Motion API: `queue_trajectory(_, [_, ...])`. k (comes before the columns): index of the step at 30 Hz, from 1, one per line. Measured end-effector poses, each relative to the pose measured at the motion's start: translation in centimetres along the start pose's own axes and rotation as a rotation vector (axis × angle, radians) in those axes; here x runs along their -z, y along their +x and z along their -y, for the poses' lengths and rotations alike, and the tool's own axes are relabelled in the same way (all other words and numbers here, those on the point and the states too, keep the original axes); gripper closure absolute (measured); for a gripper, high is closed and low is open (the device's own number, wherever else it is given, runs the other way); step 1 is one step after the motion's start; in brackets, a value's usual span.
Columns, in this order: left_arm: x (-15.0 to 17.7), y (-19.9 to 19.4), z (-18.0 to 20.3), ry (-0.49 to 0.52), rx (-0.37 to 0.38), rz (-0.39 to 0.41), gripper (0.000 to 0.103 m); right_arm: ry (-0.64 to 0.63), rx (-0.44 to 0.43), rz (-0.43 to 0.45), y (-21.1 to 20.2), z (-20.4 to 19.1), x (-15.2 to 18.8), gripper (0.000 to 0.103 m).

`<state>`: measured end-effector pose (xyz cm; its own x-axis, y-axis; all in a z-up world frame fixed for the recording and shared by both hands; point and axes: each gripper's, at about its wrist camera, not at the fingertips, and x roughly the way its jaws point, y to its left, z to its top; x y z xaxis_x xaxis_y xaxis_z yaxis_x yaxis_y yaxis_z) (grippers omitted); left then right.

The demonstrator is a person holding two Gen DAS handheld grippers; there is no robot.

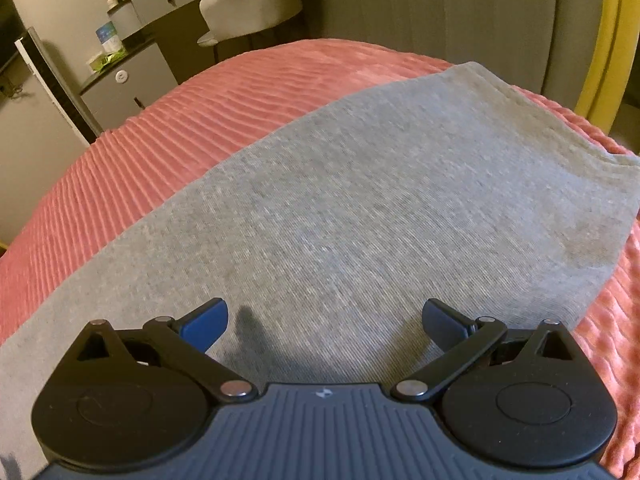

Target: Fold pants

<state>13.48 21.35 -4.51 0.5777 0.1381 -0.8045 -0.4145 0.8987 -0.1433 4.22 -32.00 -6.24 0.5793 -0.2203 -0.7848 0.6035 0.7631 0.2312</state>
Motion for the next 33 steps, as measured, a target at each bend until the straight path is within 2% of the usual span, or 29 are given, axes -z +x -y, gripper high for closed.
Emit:
queue_trajectory(3, [-0.3, 0.6, -1.7, -0.054, 0.012, 0.001, 0.000, 0.027, -0.019, 0.003, -0.1, 0.6, -0.1, 0.000])
queue_trajectory(6, [-1.2, 0.6, -3.2, -0.089, -0.022, 0.043, 0.000, 0.049, -0.035, 0.003, -0.2, 0.9, -0.1, 0.000])
queue_trajectory(8, [-1.0, 0.3, -3.6, -0.136, -0.073, 0.082, 0.002, 0.057, -0.039, 0.001, -0.3, 1.1, -0.1, 0.000])
queue_trajectory(10, [-1.0, -0.2, -3.4, -0.149, -0.075, 0.098, 0.002, 0.063, -0.042, -0.002, -0.4, 1.1, -0.1, 0.000])
queue_trajectory(12, [-0.4, -1.4, -1.4, -0.049, -0.114, 0.151, 0.002, 0.071, -0.049, -0.004, -0.5, 1.2, -0.1, 0.000])
queue_trajectory(13, [-0.2, -2.0, 0.1, 0.022, -0.108, 0.184, 0.002, 0.076, -0.054, -0.005, -0.6, 1.3, -0.1, 0.000])
queue_trajectory(17, [1.9, -4.5, 6.0, 0.314, 0.078, 0.273, 0.002, 0.099, -0.068, -0.006, -0.7, 1.6, 0.0, 0.000])
queue_trajectory(19, [2.6, -4.4, 8.3, 0.404, 0.142, 0.264, 0.002, 0.095, -0.065, -0.007, -0.6, 1.4, 0.0, 0.000])
queue_trajectory(22, [3.2, -2.6, 10.9, 0.462, 0.146, 0.196, 0.002, 0.091, -0.059, -0.009, -0.5, 1.3, -0.1, 0.000])
queue_trajectory(23, [3.3, -1.7, 11.2, 0.462, 0.130, 0.166, 0.002, 0.090, -0.059, -0.010, -0.5, 1.4, -0.1, 0.000])
queue_trajectory(24, [3.3, -0.5, 11.1, 0.456, 0.080, 0.142, 0.001, 0.091, -0.059, -0.010, -0.5, 1.4, -0.1, 0.000])
queue_trajectory(25, [3.2, 0.7, 10.9, 0.451, 0.000, 0.131, 0.001, 0.093, -0.059, -0.010, -0.5, 1.4, -0.1, 0.000])
queue_trajectory(26, [3.1, 1.5, 10.5, 0.441, -0.079, 0.141, 0.000, 0.094, -0.059, -0.010, -0.5, 1.5, -0.2, 0.000])
queue_trajectory(28, [2.3, 1.3, 9.2, 0.351, -0.117, 0.172, 0.000, 0.098, -0.060, -0.010, -0.4, 1.6, -0.2, 0.000])
queue_trajectory(30, [1.7, 0.8, 8.1, 0.267, -0.200, 0.214, 0.001, 0.104, -0.061, -0.009, -0.3, 1.6, -0.2, 0.000])
queue_trajectory(31, [1.4, 0.7, 7.6, 0.232, -0.207, 0.212, 0.001, 0.106, -0.061, -0.010, -0.3, 1.7, -0.2, 0.000])
queue_trajectory(33, [0.9, 0.3, 6.9, 0.172, -0.102, 0.158, 0.001, 0.109, -0.062, -0.008, -0.3, 1.7, -0.2, 0.000])
